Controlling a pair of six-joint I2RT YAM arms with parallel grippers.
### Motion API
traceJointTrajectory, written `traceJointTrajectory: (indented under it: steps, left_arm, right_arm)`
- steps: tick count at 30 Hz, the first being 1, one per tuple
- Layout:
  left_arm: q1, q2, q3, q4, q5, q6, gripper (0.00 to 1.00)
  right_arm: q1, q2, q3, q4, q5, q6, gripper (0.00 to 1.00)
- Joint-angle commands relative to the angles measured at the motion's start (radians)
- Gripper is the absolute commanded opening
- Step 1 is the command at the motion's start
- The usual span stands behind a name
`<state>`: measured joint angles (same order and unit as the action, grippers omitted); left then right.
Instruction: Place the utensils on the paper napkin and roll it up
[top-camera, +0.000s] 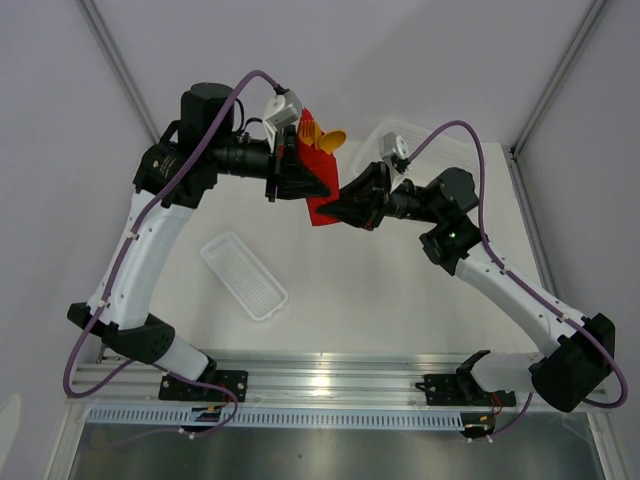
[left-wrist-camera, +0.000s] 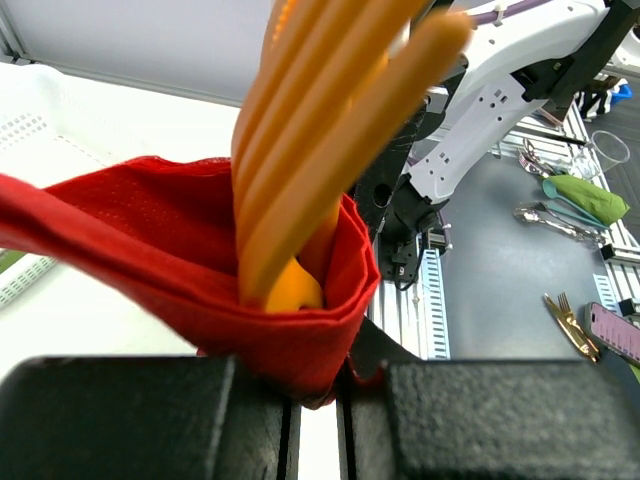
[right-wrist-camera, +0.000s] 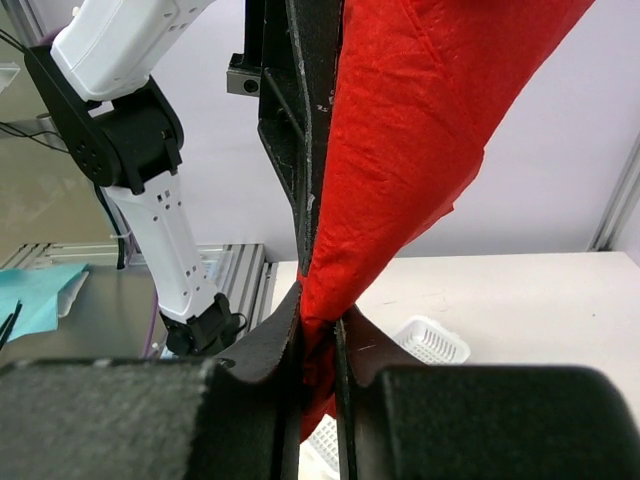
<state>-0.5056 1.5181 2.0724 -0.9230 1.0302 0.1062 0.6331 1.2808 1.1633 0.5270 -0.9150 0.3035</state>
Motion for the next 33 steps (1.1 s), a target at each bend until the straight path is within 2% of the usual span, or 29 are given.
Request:
traceJointTrajectory:
  steps: [1,5,8,10,11,14,16,19,20,22,23,25,27,31,33]
  left_arm:
    - [0.001,-0.013,0.054,0.053,0.025,0.0,0.01]
    - [-0.001,-0.015,0.06,0.055,0.024,-0.002,0.01]
    - [-0.002,-0.01,0.054,0.056,0.03,-0.005,0.01]
    - [-0.002,-0.01,0.052,0.056,0.031,-0.007,0.01]
    - [-0.001,-0.01,0.052,0.056,0.03,-0.005,0.01]
    - [-0.002,-0.013,0.055,0.055,0.015,-0.002,0.04]
    - [-0.002,-0.015,0.052,0.046,-0.007,0.007,0.09]
    - [-0.001,-0.018,0.048,0.032,-0.036,0.023,0.2]
    - [-0.002,-0.019,0.048,0.029,-0.059,0.026,0.34]
    - [-0.001,-0.024,0.048,0.027,-0.093,0.026,0.53]
    - [-0.002,-0.027,0.049,0.026,-0.128,0.026,0.66]
    - [0.001,-0.035,0.058,0.018,-0.166,0.032,0.78]
    - [-0.001,-0.041,0.078,0.006,-0.205,0.05,0.87]
    - [0.002,-0.053,0.094,-0.013,-0.239,0.069,0.94]
    - [0.012,-0.059,0.097,-0.023,-0.21,0.076,0.97]
  right_arm:
    - [0.01,-0.008,0.022,0.021,-0.041,-0.012,0.12]
    - [0.01,-0.008,0.032,0.005,-0.039,-0.015,0.24]
    - [0.01,-0.008,0.039,-0.001,-0.038,-0.012,0.27]
    - [0.01,-0.006,0.044,0.002,-0.042,-0.009,0.22]
    - [0.01,-0.003,0.044,0.005,-0.042,-0.006,0.13]
    - [0.01,-0.009,0.042,0.004,-0.036,-0.006,0.0]
    - [0.01,-0.017,0.041,0.002,-0.027,-0.01,0.0]
    - [0.01,-0.027,0.033,0.002,-0.004,-0.015,0.0]
    - [0.011,-0.032,0.026,0.004,0.007,-0.017,0.0]
    - [0.008,-0.043,0.012,0.014,0.05,-0.02,0.0]
    - [0.007,-0.055,0.006,0.018,0.063,-0.026,0.0]
    - [0.005,-0.067,-0.011,0.021,0.097,-0.032,0.0]
    - [0.0,-0.081,-0.017,0.022,0.107,-0.04,0.0]
    - [-0.009,-0.1,-0.025,0.022,0.131,-0.05,0.0]
    - [-0.015,-0.113,-0.024,0.019,0.134,-0.064,0.0]
